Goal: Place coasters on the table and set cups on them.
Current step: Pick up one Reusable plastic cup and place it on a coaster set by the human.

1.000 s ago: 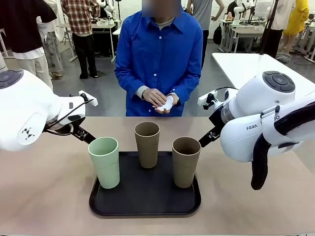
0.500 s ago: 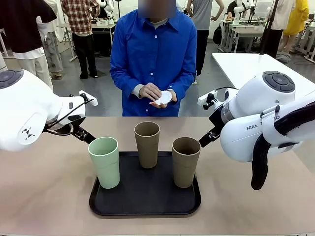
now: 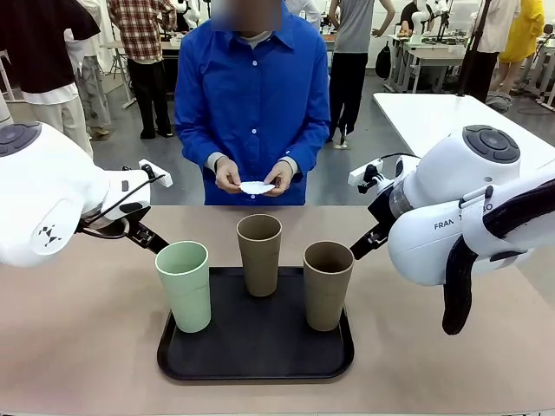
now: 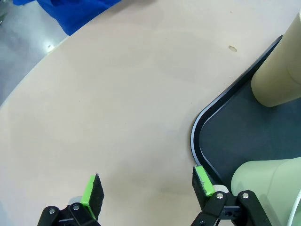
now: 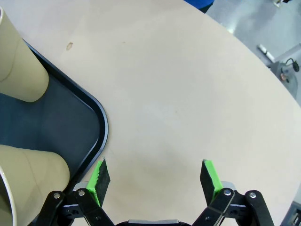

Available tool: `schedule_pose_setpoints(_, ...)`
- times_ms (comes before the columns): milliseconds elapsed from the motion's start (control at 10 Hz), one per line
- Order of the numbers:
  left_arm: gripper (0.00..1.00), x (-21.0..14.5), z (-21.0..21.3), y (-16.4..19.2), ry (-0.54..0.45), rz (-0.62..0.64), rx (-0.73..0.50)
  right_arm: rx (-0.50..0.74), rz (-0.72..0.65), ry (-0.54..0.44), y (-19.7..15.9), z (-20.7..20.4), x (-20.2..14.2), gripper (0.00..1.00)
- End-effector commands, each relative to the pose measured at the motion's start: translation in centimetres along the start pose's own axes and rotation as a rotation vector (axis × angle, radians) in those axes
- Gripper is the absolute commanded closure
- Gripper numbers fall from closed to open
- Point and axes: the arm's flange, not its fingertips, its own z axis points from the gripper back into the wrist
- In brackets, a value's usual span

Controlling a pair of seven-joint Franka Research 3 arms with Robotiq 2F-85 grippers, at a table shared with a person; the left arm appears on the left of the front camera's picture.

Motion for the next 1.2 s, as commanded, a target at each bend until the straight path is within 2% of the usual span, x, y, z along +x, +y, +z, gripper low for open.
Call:
schedule_pose_setpoints(0,0.0,0.0,0.0,0.0,0.0,0.0,0.0,0.0,0.0,0.0,0.0,0.0,0.0,0.0)
schedule_pose_setpoints(100,0.0,0.0,1.1,1.2,-0.002,-0.022,0.09,-0.032,-0.017,0.022,-0.6,1.0,0.4,0.0)
schedule_pose_setpoints(300,0.0,0.6,5.6,2.1,-0.025,-0.06,0.194,-0.094,-0.022,0.039,-0.3,6.8,1.2,0.0)
schedule_pose_setpoints(400,0.0,0.8,8.7,2.5,-0.024,-0.072,0.194,-0.126,-0.047,0.07,0.1,9.5,1.1,0.0)
schedule_pose_setpoints(700,0.0,-2.5,16.4,0.5,0.108,-0.008,0.024,-0.027,-0.051,0.168,5.0,17.3,-3.5,0.0)
schedule_pose_setpoints(900,0.0,-4.8,18.1,-1.2,0.135,0.068,0.017,-0.003,-0.036,0.182,6.1,17.7,-7.4,0.0)
schedule_pose_setpoints(1000,0.0,-0.5,15.9,0.4,0.101,-0.024,0.041,-0.037,-0.028,0.17,4.2,17.7,-0.9,0.0)
schedule_pose_setpoints(1100,0.0,-0.5,15.9,0.4,0.101,-0.024,0.041,-0.037,-0.028,0.17,4.2,17.7,-0.9,0.0)
